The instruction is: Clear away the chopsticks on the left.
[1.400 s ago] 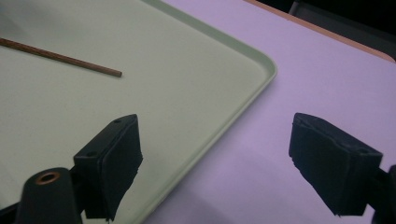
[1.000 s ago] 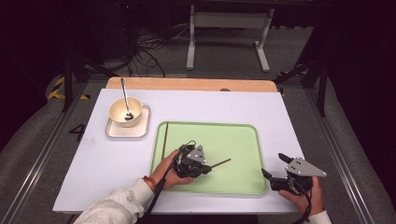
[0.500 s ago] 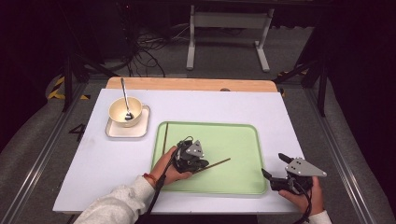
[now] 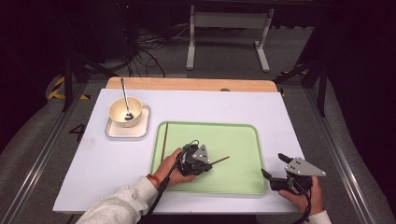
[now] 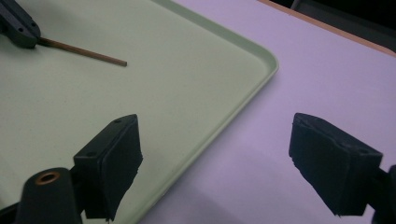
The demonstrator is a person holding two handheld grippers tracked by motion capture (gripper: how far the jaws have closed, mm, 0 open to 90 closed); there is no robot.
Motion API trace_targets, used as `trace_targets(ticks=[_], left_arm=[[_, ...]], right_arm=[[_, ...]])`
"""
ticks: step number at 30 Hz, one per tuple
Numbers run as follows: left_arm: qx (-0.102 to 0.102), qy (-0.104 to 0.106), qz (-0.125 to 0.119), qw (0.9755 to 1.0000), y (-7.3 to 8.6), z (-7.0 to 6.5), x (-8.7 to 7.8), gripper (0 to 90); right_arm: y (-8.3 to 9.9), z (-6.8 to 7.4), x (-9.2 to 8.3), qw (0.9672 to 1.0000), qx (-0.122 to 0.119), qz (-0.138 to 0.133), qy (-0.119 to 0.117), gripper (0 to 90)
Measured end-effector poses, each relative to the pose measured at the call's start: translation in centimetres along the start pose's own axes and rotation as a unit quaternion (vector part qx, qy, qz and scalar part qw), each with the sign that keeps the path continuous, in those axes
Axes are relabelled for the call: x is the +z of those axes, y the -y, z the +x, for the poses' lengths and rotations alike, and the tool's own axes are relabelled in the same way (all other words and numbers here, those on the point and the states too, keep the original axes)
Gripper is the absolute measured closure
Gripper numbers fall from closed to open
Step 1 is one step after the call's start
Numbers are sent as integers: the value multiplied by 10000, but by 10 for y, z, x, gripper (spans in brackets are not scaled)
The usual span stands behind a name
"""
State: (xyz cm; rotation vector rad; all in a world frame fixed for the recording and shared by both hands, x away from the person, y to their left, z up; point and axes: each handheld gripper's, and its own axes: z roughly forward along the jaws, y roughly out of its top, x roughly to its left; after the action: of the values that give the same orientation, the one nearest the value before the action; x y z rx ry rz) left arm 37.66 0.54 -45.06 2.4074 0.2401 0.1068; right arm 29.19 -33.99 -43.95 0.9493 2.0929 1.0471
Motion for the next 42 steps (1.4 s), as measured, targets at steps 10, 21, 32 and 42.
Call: trace_targets(ticks=[10,21,32,42], left_arm=[[-500,-392,158,9979,13,23,-14,900],[-889,-599,193,9941,30,43,-29,900],[-1177,-824,295,9892,49,50,-48,900],[-1391,-948,342,9851,70,47,-67,900]], right_arm=[[-1,1,1,10000,-23,-8,-8,171],[-3,2,2,10000,-62,14,-36,169],[-2,2,3,9999,-67,60,-61,167],[-1,2,4,9999,-59,96,-76,166]])
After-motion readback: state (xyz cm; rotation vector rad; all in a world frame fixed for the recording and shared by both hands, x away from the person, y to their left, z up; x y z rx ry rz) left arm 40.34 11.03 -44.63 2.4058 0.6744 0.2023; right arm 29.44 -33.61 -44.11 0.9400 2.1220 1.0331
